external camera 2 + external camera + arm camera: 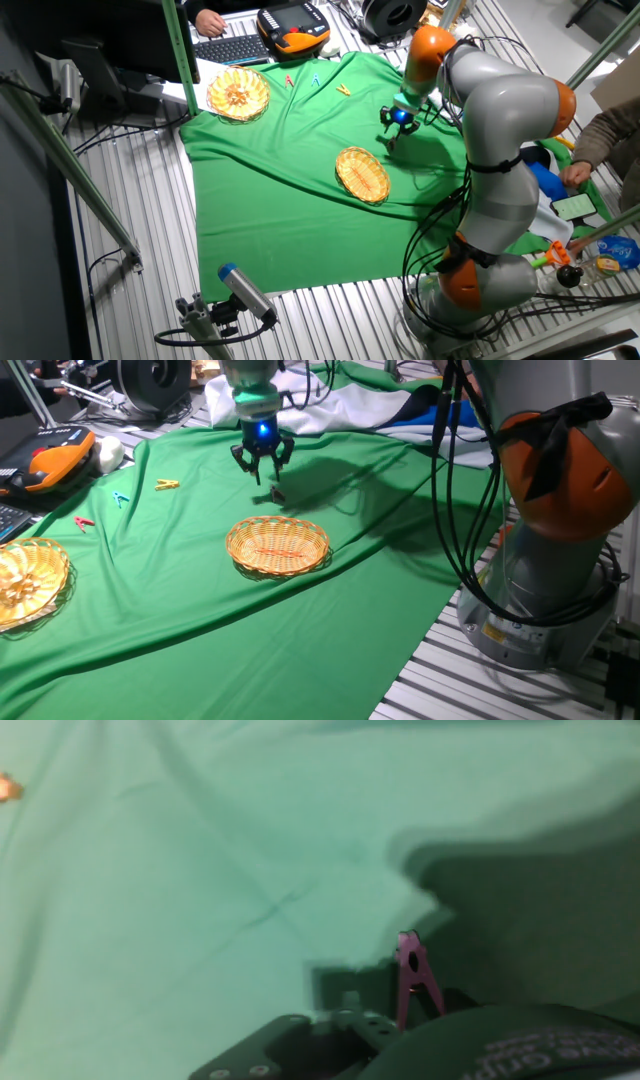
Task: Use a clamp
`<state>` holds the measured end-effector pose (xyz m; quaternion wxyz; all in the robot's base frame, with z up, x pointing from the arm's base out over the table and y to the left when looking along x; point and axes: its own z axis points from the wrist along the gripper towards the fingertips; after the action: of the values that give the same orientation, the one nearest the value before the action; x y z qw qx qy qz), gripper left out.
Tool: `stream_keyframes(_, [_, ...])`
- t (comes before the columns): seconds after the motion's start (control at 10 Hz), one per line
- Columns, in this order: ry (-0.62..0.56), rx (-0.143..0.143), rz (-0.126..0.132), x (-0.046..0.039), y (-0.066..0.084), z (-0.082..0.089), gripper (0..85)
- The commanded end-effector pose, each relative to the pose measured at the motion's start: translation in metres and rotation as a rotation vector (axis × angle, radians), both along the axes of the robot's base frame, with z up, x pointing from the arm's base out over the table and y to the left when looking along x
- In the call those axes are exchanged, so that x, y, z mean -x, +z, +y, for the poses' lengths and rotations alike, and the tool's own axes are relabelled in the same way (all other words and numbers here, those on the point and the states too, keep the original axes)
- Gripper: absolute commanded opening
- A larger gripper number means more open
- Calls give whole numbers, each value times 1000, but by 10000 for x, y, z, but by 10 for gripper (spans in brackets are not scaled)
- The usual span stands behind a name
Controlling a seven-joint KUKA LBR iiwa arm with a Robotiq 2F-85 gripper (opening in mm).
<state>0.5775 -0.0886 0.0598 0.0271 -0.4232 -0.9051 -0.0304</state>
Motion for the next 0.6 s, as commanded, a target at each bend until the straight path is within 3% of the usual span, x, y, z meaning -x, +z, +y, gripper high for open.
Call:
stream_keyframes(0.0, [-364, 0, 1, 12, -7, 2, 680])
stream_keyframes(0.5, [-348, -3, -20, 54, -178, 10, 680])
